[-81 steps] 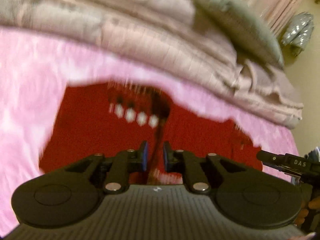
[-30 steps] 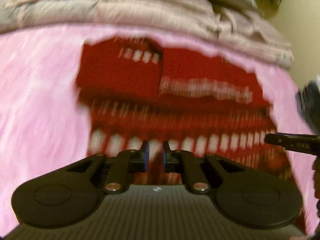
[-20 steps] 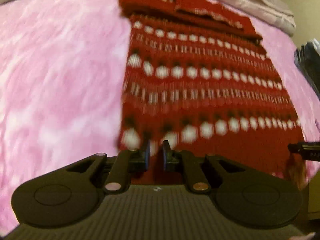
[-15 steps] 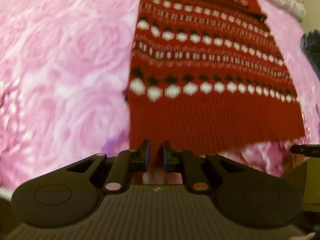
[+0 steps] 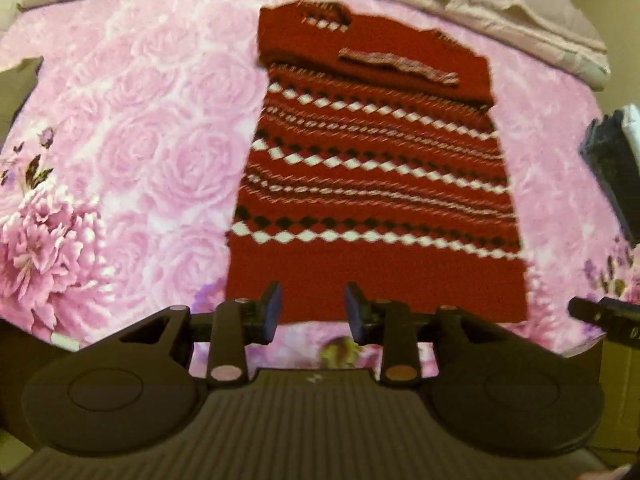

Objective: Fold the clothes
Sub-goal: 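Release the sweater and lift both grippers above the flattened sweater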

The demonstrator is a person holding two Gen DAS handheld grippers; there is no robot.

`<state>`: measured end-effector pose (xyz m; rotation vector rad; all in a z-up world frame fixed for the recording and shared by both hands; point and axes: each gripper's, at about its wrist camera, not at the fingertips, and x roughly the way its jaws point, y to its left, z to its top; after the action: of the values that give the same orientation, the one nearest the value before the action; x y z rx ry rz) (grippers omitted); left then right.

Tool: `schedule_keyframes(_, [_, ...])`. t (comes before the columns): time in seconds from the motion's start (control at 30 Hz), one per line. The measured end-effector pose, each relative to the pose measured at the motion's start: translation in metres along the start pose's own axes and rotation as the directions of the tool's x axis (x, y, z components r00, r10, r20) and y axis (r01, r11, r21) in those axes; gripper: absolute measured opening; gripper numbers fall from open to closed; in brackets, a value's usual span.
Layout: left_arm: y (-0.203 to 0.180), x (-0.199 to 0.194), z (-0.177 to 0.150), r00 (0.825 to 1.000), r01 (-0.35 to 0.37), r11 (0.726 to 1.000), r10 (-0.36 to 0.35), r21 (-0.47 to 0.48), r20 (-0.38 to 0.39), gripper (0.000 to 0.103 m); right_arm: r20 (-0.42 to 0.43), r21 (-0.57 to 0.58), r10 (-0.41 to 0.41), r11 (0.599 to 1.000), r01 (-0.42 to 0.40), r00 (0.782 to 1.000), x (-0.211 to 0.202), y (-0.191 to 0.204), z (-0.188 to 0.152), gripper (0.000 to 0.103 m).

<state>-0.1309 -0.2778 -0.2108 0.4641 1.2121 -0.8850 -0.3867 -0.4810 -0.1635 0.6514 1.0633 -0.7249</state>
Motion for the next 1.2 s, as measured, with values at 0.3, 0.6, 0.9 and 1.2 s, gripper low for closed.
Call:
schedule_keyframes(0.3, [-0.046,-0.071,-0.049,0.991,-0.028,0.999,0.032,-0.03,0.128,0.033,0.039,-0.097,0.032,0.995,-0.028,0.999,-0.061,-0.021,-0.036,0.087])
schedule_keyframes(0.6, [-0.073,-0.119,-0.094,0.975,-0.106,0.994,0.103,0.005,0.198,0.041,0.092,-0.177,0.061,0.983,-0.044,0.994,-0.102,-0.028,-0.064,0.088])
schedule_keyframes(0.9, [-0.084,-0.147,-0.121,0.964,-0.133,0.991,0.129,0.001,0.233,0.042,0.089,-0.216,0.074,0.975,-0.053,0.993,-0.118,-0.031,-0.081,0.088])
schedule_keyframes(1.2, [-0.095,-0.154,-0.128,0.965,-0.149,0.989,0.14,0.022,0.222,0.043,0.078,-0.231,0.085,0.971,-0.065,0.993,-0.128,-0.034,-0.091,0.088])
